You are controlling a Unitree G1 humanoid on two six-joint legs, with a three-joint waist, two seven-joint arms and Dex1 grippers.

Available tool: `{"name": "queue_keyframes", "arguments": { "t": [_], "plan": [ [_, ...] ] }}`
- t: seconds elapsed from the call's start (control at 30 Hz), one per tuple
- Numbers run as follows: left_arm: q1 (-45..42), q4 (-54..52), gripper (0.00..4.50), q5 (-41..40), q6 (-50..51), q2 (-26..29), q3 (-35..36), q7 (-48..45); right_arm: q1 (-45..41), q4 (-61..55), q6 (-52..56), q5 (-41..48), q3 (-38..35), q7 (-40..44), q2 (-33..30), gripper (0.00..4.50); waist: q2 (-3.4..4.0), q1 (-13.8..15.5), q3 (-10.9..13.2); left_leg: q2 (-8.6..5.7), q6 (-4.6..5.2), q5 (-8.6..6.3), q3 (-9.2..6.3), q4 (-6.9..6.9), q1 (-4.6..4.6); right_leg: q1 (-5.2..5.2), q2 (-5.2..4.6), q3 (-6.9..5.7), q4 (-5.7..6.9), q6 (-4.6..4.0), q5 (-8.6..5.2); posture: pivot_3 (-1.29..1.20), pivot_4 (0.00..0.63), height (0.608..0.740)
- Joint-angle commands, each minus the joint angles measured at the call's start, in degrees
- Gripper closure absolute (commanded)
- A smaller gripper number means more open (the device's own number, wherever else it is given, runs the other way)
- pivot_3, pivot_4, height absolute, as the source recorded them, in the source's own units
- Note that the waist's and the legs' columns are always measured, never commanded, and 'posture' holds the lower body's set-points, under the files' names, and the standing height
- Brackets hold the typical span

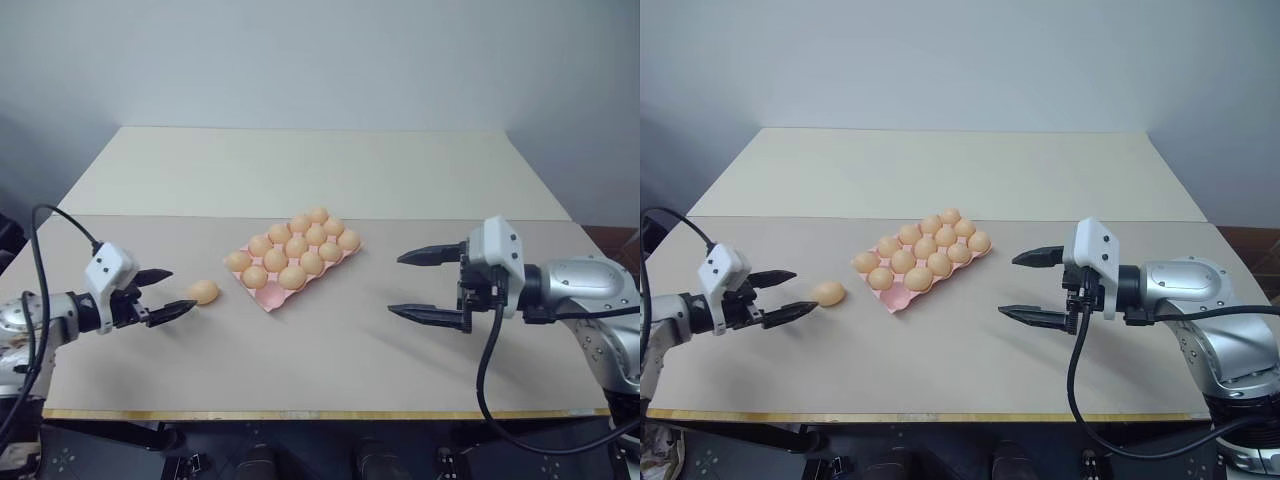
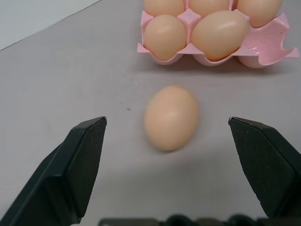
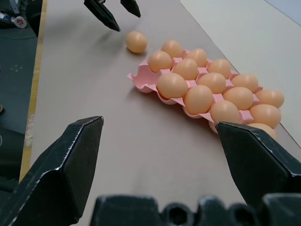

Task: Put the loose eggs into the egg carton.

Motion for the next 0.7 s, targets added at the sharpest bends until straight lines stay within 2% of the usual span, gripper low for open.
{"name": "queue_keyframes", "arguments": {
  "t": [0.03, 0.27, 0.53, 0.57, 0.7],
  "plan": [
    [-3.25, 3.3, 0.0, 1.95, -3.95, -0.6, -2.12, -1.24, -1.21, -2.27, 0.16, 1.63, -1.33, -0.44, -0.56, 0.05, 0.0, 0.0, 0.0, 0.0, 0.0, 0.0, 0.0, 0.0, 0.0, 0.0, 0.0, 0.0, 0.0, 0.0, 0.0, 0.0, 0.15, 0.74],
    [-10.96, 14.27, 0.0, 8.81, -10.21, -4.49, -9.41, -1.12, -1.45, -2.34, -0.08, 2.3, -1.39, -1.01, -0.57, 0.05, -0.01, 0.14, -0.01, -0.03, 0.0, 0.0, -0.02, 0.02, -0.02, 0.01, 0.0, 0.0, -0.01, 0.02, 0.01, 0.0, 0.15, 0.74],
    [-14.53, 20.74, 2.59, 10.31, -14.25, -6.01, -10.2, -1.87, -0.42, -3.46, 0.58, 3.33, -2.26, -1.86, -0.9, 0.0, -0.02, -0.06, -0.01, -0.03, 0.0, 0.0, -0.03, 0.03, -0.03, 0.01, 0.0, 0.0, 0.03, 0.02, 0.01, 0.0, 0.15, 0.74],
    [-14.5, 20.97, 2.73, 10.04, -14.79, -5.82, -9.94, -2.39, -0.28, -3.56, 0.6, 3.42, -2.36, -1.94, -0.87, 0.0, -0.02, -0.05, -0.01, -0.03, 0.0, 0.0, -0.03, 0.03, -0.03, 0.01, 0.0, 0.0, 0.03, 0.02, 0.01, 0.0, 0.15, 0.74],
    [-13.15, 19.85, 2.73, 8.42, -15.93, -4.08, -8.02, -4.12, 0.44, -3.62, 0.1, 3.45, -2.48, -2.06, -0.72, 0.0, -0.02, -0.11, -0.01, -0.03, 0.0, 0.0, -0.03, 0.03, -0.03, 0.01, 0.0, 0.0, 0.03, 0.02, 0.01, 0.0, 0.15, 0.74]
  ]
}}
